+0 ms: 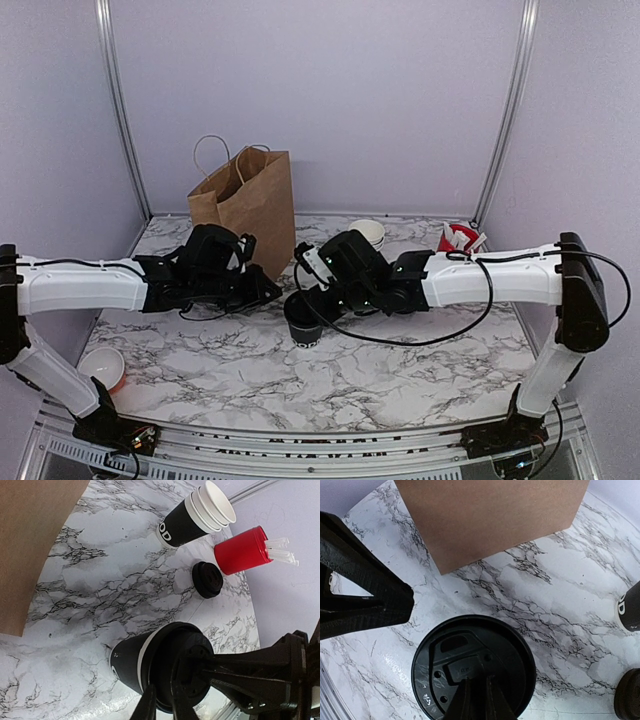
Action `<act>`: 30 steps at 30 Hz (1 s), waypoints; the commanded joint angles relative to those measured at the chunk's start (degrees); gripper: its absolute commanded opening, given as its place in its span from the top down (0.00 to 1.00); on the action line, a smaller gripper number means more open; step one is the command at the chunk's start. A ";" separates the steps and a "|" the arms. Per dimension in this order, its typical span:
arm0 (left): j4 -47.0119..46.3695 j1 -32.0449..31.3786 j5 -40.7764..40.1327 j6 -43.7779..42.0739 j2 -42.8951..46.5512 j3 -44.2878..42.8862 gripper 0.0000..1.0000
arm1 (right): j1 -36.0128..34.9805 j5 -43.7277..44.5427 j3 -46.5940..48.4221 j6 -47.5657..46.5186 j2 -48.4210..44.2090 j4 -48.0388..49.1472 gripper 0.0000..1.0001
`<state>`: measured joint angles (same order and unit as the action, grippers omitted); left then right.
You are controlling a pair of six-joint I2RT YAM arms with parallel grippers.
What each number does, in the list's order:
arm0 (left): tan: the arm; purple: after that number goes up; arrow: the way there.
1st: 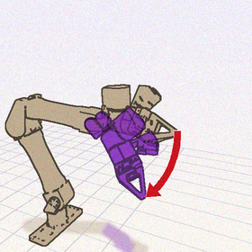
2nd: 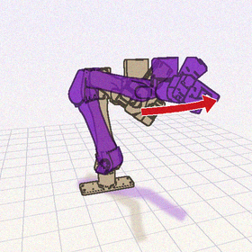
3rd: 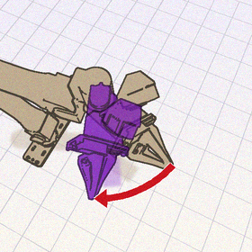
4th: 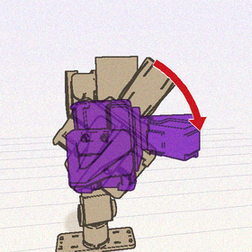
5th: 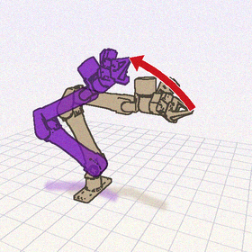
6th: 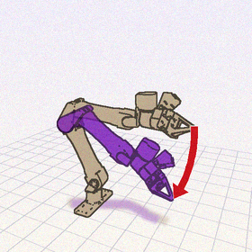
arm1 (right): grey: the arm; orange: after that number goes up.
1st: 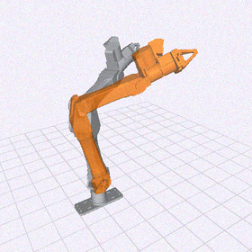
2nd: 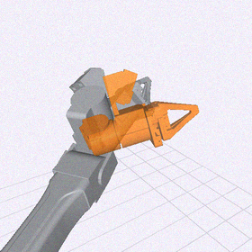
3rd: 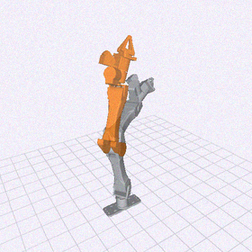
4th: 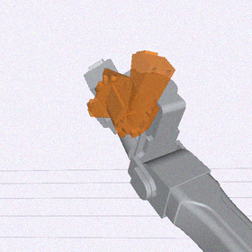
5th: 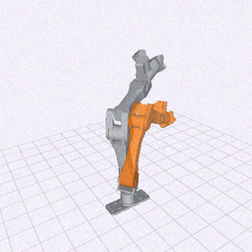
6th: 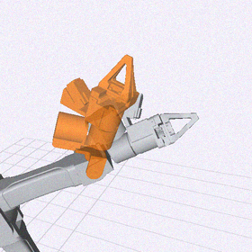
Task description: Pack the takeout coffee
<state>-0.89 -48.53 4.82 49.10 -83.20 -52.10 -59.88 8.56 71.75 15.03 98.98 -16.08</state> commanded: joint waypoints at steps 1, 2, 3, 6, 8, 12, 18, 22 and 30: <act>2.59 -0.66 -0.45 -2.56 -0.06 -3.02 0.89 | 0.21 1.06 1.97 0.46 0.43 -1.57 0.89; 2.91 -0.75 -0.45 -2.82 -0.18 -3.62 0.89 | 0.20 1.02 1.89 0.37 0.49 -1.59 0.90; 3.13 -0.77 -0.38 -3.06 -0.27 -4.47 0.89 | 0.20 0.96 1.86 0.43 0.67 -1.59 0.90; 4.02 -0.76 -0.44 -4.01 -0.51 -6.65 0.90 | 0.11 0.84 1.60 0.50 0.86 -1.60 0.91; 4.37 -0.77 -0.50 -4.48 -0.71 -7.56 0.90 | 0.11 0.76 1.31 0.56 0.93 -1.43 0.91; 4.34 -0.84 0.44 -4.88 -3.38 -7.38 0.90 | 0.13 0.52 0.84 0.71 1.04 -1.07 0.91; 1.70 -2.10 3.98 -4.01 -11.80 -4.11 0.92 | 0.15 0.52 0.27 1.22 1.30 -0.47 0.91; 0.55 -2.69 3.87 -2.68 -11.24 -2.18 0.93 | 0.11 0.39 -0.26 1.61 1.31 -0.37 0.91; 3.86 -2.71 1.28 -4.10 -6.85 -5.00 0.92 | 0.16 0.44 -1.04 2.15 0.66 -0.46 0.91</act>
<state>-3.84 -50.81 6.98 46.00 -91.55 -56.97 -59.88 8.71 71.40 16.16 99.22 -15.44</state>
